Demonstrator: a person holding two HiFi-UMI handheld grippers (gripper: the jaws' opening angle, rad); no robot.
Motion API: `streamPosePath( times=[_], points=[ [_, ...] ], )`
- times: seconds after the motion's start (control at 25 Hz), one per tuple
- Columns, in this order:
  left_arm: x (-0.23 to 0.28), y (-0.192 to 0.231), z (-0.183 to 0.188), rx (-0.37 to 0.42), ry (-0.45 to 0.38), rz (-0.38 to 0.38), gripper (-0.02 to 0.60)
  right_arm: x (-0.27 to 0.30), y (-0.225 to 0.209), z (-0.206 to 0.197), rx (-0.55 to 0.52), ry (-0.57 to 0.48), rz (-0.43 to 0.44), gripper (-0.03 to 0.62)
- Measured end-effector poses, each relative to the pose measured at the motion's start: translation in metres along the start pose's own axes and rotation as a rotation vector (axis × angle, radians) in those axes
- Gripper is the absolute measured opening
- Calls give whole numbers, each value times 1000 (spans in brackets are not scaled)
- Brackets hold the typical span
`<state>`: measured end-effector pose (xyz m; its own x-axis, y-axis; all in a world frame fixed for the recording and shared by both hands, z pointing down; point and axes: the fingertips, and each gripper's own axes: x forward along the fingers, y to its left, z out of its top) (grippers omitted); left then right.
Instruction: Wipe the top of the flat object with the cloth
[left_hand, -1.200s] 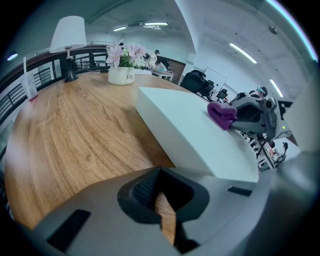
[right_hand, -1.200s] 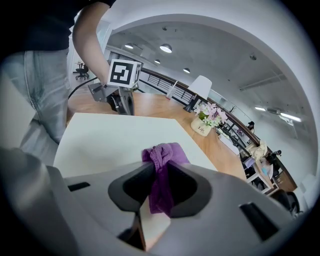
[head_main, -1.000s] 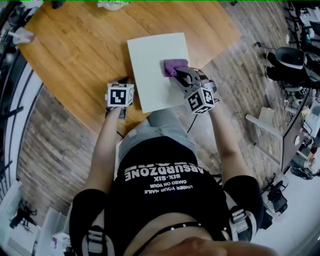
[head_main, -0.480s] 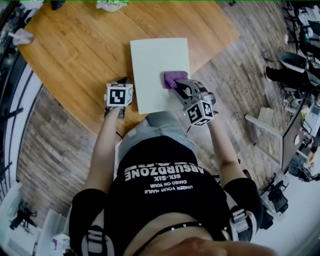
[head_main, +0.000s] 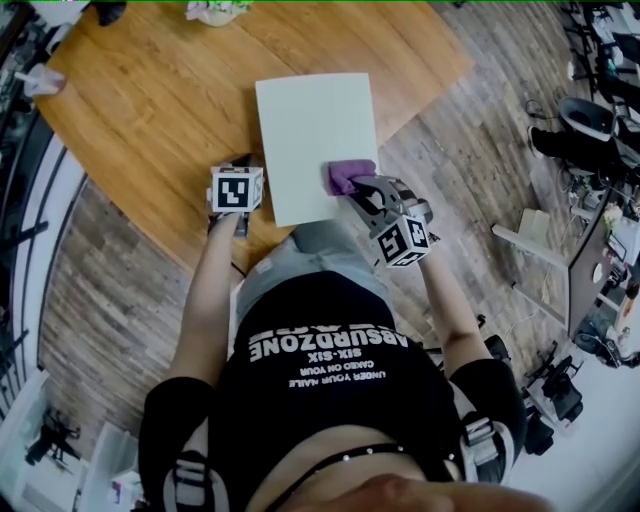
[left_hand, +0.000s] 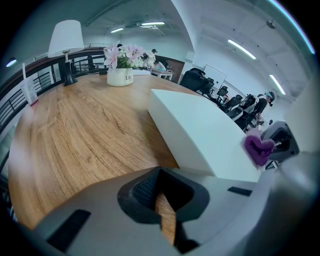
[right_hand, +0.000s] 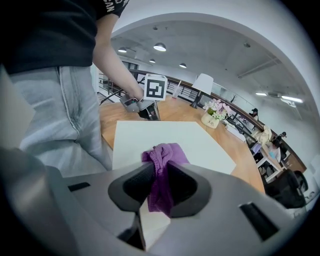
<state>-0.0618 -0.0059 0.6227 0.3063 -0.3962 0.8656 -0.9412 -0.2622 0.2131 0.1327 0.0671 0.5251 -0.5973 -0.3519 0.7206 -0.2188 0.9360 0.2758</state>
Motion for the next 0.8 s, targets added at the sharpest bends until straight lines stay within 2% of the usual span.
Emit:
streamPosePath(
  times=[0.28,0.56,0.8],
  points=[
    [-1,1,-3,-3,9,1,14,-17,23,-2,60,13,79,94],
    [-1,-1,-1,0,6,-2,14,-34,49,-3,124,37,269,94],
    [1,-2,-1,-8,-2,-13,14,-43,47,2,149,51,361,94]
  ],
)
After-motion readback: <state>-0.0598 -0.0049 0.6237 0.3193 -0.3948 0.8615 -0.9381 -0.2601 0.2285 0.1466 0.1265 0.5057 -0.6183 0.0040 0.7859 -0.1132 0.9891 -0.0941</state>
